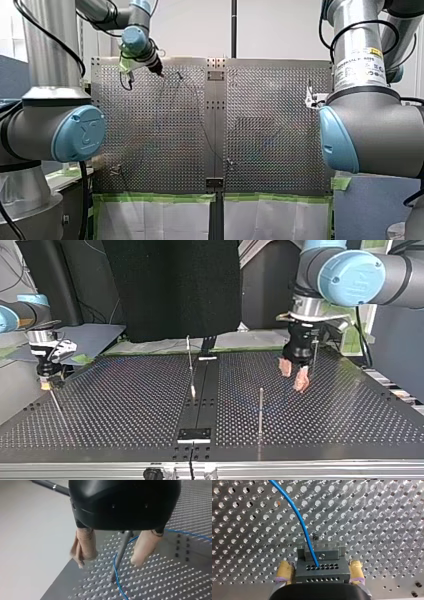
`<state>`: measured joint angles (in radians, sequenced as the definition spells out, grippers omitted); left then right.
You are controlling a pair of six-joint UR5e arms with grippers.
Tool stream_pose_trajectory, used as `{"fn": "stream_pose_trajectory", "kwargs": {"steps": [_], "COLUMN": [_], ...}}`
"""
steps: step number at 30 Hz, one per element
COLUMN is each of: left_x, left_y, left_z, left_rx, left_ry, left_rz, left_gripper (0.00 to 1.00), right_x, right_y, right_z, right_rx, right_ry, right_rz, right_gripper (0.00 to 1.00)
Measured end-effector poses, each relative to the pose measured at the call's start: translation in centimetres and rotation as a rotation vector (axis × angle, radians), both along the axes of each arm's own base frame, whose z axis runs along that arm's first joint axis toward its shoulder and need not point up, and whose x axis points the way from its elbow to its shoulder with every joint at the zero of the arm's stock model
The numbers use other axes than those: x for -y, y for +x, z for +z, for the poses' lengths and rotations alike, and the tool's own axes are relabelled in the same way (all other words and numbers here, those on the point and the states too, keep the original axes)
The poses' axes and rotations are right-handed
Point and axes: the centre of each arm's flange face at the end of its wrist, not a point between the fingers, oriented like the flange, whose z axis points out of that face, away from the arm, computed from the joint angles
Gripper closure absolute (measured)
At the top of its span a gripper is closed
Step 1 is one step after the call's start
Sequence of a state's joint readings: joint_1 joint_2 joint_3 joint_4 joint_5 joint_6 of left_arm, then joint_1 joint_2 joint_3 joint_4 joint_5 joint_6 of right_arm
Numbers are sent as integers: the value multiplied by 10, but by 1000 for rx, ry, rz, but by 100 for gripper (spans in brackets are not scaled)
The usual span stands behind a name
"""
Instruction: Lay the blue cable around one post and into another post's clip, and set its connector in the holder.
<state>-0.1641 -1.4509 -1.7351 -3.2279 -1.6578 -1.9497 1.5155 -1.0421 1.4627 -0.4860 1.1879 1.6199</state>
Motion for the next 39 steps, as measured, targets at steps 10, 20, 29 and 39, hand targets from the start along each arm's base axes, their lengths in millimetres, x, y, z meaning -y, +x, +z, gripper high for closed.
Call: {"fn": "stream_pose_trajectory", "kwargs": {"steps": [10, 20, 29, 39], "left_x": [19, 33, 31, 19], "left_y": [-13, -20, -22, -20], "left_z": [23, 37, 36, 35], "left_rx": [-22, 6, -2, -20], "left_ry": [111, 217, 301, 233], "left_rz": [-77, -120, -83, 29], "left_gripper": [0, 0, 0, 0], "right_x": [0, 0, 0, 0], "right_y": [0, 0, 0, 0], "right_z": [0, 0, 0, 0], "right_rx": [0, 0, 0, 0], "right_ry": [0, 0, 0, 0], "right_rz": [0, 0, 0, 0], "right_gripper": [0, 0, 0, 0]}}
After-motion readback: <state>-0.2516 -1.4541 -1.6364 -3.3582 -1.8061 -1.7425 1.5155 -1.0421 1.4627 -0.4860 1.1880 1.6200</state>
